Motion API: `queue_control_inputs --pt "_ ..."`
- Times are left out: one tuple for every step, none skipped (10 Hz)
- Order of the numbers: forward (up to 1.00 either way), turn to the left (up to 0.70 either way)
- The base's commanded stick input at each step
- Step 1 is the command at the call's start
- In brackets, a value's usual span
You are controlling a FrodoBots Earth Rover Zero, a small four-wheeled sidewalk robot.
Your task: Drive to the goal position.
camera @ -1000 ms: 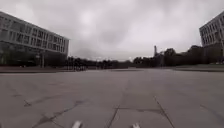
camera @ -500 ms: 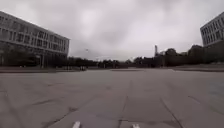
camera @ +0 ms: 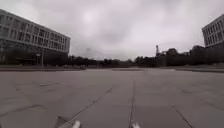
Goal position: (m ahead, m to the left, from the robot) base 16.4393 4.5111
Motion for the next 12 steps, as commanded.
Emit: queue_control_inputs --pt "0.70 0.00" --pt "0.70 0.00" --pt "0.70 0.00" --pt "0.70 0.00" --pt "0.70 -0.01" --pt "0.70 -0.15" --pt "0.70 -0.35" --pt "0.70 -0.35" --pt "0.70 -0.28" --pt "0.70 0.00" --pt "0.70 0.00" --pt "0.70 0.00"
